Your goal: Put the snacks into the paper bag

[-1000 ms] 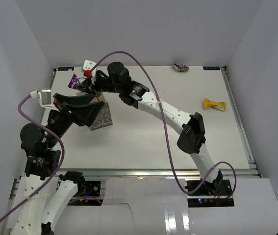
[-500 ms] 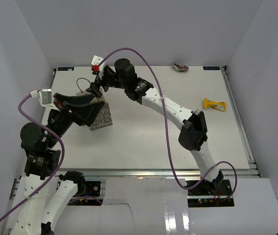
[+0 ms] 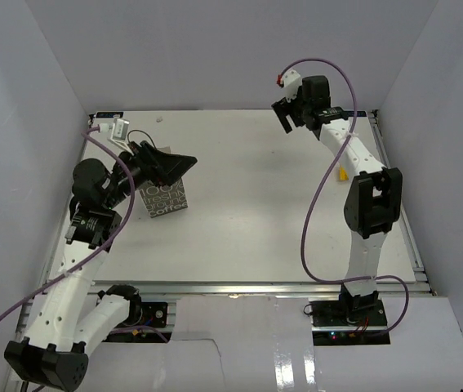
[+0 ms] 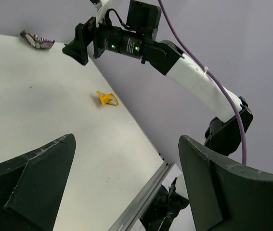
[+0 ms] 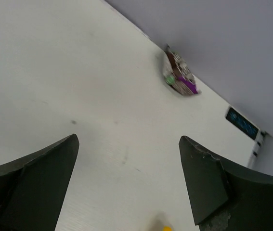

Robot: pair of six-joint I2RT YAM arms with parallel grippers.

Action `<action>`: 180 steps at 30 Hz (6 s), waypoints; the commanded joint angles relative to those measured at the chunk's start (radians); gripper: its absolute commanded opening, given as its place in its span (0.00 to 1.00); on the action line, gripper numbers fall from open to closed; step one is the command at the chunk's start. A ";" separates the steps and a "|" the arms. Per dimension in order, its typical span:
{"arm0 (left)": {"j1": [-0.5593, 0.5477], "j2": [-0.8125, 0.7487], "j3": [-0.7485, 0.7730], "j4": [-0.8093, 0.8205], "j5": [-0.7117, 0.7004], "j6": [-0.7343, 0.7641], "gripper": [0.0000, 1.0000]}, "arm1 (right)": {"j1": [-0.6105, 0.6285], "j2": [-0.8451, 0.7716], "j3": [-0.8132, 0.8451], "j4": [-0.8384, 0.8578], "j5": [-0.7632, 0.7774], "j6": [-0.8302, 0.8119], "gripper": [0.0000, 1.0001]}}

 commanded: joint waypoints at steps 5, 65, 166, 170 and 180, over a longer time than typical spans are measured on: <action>-0.063 0.120 0.042 0.089 0.047 0.000 0.98 | -0.102 0.297 0.306 -0.104 0.151 -0.279 0.90; -0.215 0.231 0.088 0.062 -0.116 0.025 0.98 | -0.280 0.299 0.124 0.127 -0.364 0.611 0.83; -0.491 0.854 0.305 0.088 -0.513 -0.644 0.98 | -0.060 -0.735 -0.820 0.140 -0.578 -0.115 0.08; -0.492 0.864 0.306 0.070 -0.551 -0.674 0.96 | -0.032 -0.758 -0.818 0.155 -0.562 -0.081 0.08; -0.492 0.838 0.277 0.120 -0.562 -0.679 0.60 | 0.043 -0.761 -0.863 0.203 -0.502 -0.058 0.08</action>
